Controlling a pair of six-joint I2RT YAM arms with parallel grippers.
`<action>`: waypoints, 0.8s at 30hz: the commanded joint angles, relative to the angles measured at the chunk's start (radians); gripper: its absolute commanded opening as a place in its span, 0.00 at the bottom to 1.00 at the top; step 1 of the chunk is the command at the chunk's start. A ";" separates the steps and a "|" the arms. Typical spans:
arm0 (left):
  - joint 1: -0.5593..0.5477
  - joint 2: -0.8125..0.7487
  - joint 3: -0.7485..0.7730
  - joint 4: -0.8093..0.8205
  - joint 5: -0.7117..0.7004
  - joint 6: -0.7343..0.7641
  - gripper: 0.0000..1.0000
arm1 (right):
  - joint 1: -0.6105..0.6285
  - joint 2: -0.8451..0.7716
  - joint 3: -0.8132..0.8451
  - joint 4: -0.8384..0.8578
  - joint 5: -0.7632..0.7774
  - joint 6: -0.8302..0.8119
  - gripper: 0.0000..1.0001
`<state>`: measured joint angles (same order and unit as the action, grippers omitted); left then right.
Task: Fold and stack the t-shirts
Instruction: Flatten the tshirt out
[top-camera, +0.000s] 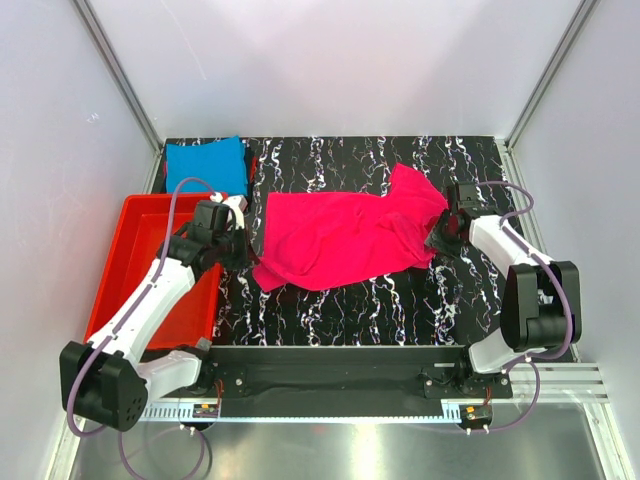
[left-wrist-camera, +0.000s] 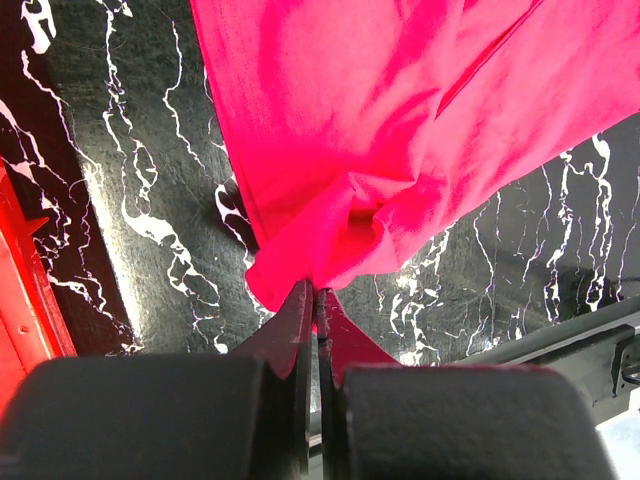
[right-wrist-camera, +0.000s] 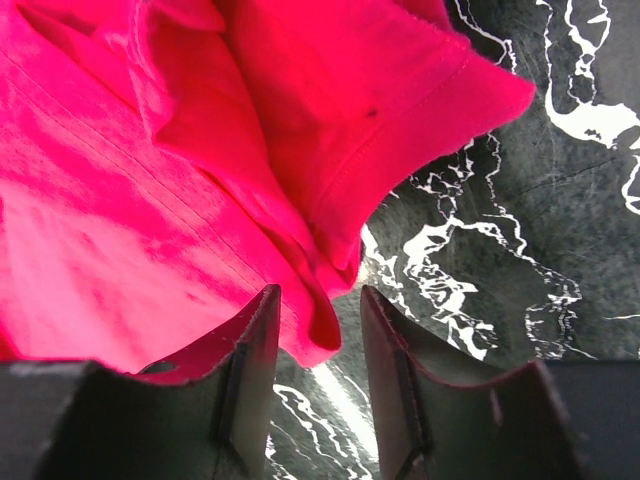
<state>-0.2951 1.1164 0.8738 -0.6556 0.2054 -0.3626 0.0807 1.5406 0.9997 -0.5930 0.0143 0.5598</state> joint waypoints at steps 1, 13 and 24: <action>0.004 -0.024 -0.001 0.050 0.019 0.011 0.00 | 0.005 -0.002 -0.006 0.048 -0.004 0.049 0.43; 0.005 -0.021 0.065 0.027 -0.058 -0.019 0.00 | 0.004 -0.091 0.062 -0.064 0.077 -0.014 0.00; 0.033 0.011 0.925 -0.131 -0.555 -0.055 0.00 | -0.016 -0.304 0.761 -0.295 0.541 -0.332 0.00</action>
<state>-0.2703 1.1439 1.6344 -0.7597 -0.1841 -0.4164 0.0742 1.3499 1.6356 -0.8326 0.3641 0.3771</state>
